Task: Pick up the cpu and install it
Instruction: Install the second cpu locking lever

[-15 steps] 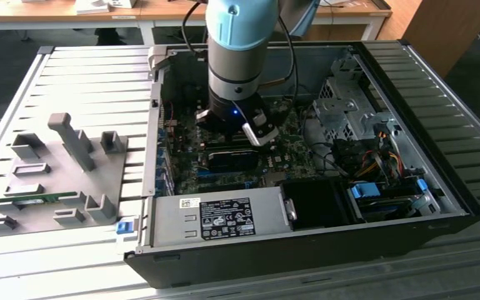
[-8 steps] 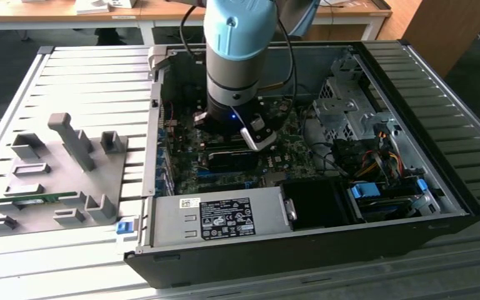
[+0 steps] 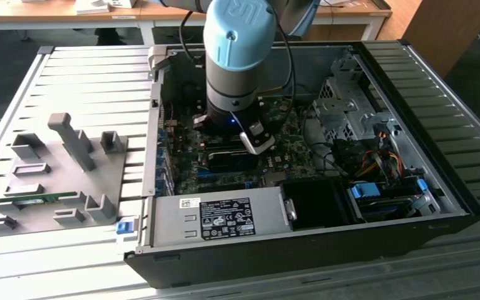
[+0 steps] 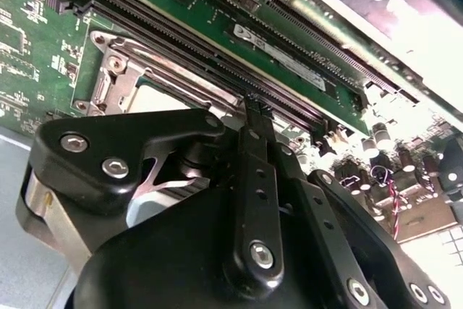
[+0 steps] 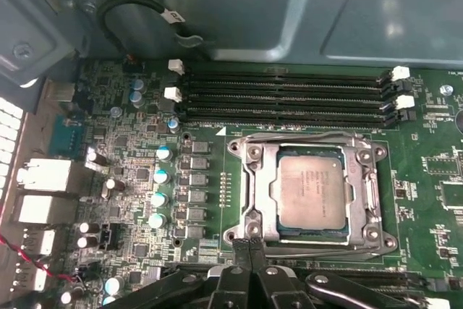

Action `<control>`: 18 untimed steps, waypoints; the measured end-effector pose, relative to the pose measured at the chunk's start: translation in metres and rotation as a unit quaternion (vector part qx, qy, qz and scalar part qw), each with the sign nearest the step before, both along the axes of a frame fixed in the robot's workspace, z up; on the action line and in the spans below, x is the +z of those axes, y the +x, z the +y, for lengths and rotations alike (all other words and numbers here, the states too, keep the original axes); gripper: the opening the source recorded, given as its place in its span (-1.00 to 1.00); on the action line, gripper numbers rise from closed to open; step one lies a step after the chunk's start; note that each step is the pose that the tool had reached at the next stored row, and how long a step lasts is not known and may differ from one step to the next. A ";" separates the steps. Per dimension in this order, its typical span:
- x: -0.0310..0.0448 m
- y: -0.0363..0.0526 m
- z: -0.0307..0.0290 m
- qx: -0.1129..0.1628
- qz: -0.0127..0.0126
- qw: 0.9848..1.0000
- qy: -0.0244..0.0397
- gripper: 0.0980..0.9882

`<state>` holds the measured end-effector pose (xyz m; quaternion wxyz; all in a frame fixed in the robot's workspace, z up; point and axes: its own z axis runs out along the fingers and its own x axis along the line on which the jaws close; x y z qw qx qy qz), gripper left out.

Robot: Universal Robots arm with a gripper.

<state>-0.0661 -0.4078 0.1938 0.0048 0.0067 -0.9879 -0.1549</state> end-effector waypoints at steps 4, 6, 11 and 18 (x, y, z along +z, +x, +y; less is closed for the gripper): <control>-0.0012 -0.0030 -0.0020 0.000 0.000 1.000 0.009 -0.98; -0.0020 -0.0034 -0.0024 0.000 0.000 1.000 0.012 -0.98; -0.0040 -0.0035 -0.0025 0.000 0.000 1.000 0.021 -0.98; -0.0062 -0.0040 -0.0025 0.000 0.000 1.000 0.031 -0.98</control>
